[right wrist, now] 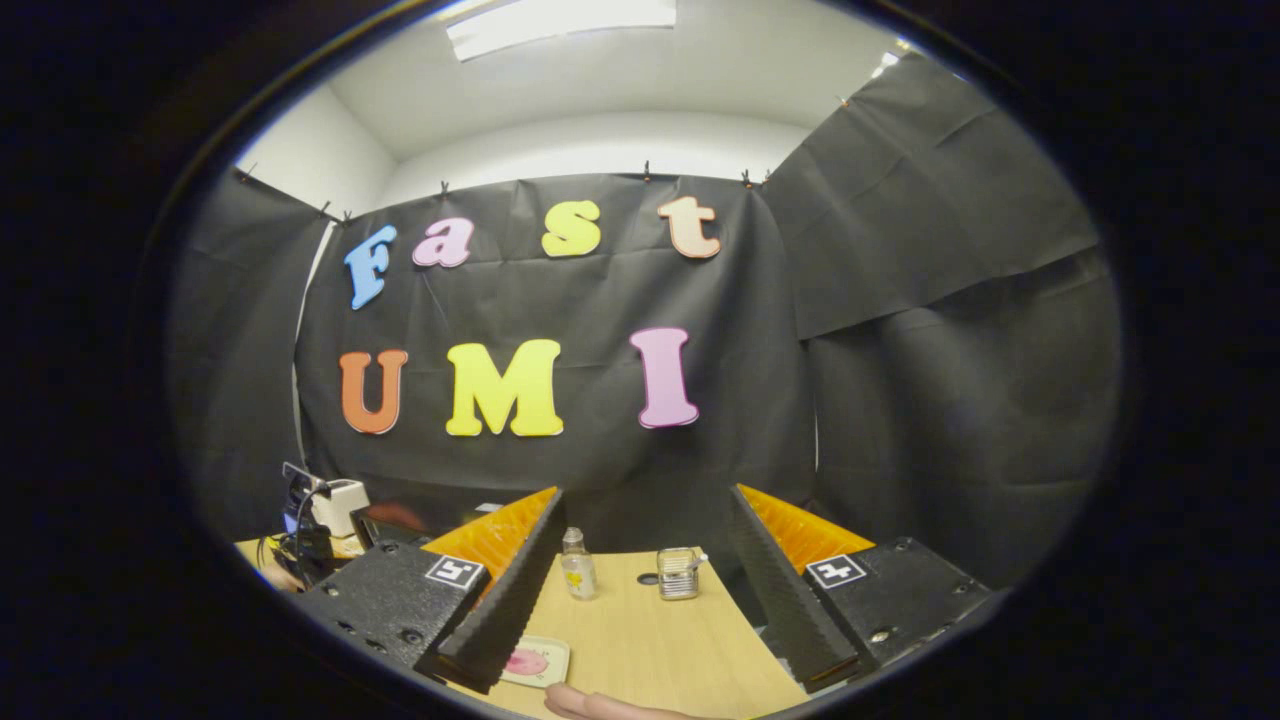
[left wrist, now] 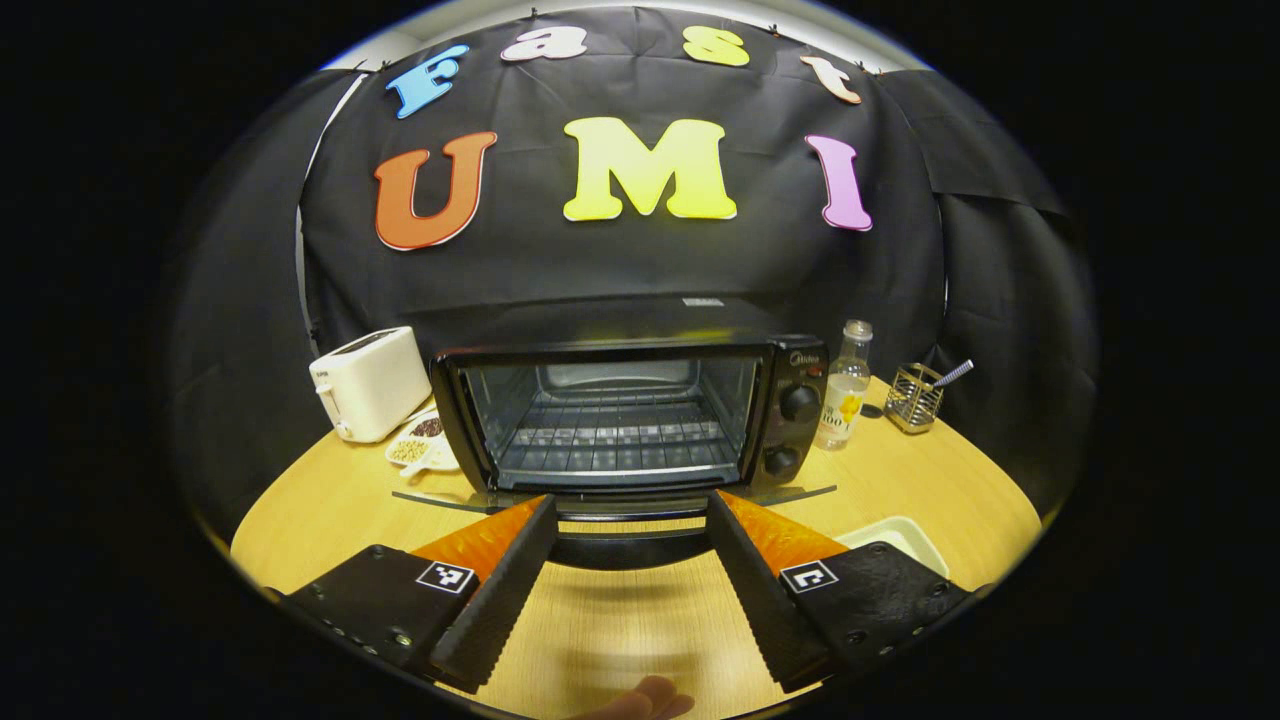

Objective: Open the electric oven with the left hand, put the food in, and close the electric oven.

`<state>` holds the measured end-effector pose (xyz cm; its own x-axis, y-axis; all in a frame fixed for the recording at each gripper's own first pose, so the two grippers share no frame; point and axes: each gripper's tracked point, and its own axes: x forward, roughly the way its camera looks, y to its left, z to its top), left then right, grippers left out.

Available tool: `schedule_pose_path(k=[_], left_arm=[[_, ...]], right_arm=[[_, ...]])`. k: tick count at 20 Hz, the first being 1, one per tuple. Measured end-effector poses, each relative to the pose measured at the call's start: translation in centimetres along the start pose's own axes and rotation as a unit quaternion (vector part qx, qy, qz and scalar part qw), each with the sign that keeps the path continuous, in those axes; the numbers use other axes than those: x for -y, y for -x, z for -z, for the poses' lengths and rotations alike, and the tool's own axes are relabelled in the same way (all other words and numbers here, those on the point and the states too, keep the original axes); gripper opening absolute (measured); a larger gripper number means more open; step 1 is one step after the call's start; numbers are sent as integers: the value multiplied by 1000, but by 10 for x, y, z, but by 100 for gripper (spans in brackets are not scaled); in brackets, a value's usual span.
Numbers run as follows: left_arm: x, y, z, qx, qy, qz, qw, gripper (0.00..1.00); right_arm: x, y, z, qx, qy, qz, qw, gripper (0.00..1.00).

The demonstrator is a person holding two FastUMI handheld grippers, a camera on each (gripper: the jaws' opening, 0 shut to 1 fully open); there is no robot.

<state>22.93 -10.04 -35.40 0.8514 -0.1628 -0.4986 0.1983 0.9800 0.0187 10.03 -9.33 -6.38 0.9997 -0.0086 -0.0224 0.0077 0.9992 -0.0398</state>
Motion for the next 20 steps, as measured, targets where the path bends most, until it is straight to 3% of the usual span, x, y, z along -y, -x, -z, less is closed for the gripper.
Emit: schedule_pose_path(k=[8,13,20], left_arm=[[2,7,67,-48,-5,2,999,95],[2,2,104,-90,20,3,996,96],[-2,31,61,-23,17,-6,1000,97]], right_arm=[[-12,-3,21,-27,9,-12,1000,100],[-13,-5,31,-52,14,-13,998,99],[-20,-20,76,-134,20,-25,991,100]])
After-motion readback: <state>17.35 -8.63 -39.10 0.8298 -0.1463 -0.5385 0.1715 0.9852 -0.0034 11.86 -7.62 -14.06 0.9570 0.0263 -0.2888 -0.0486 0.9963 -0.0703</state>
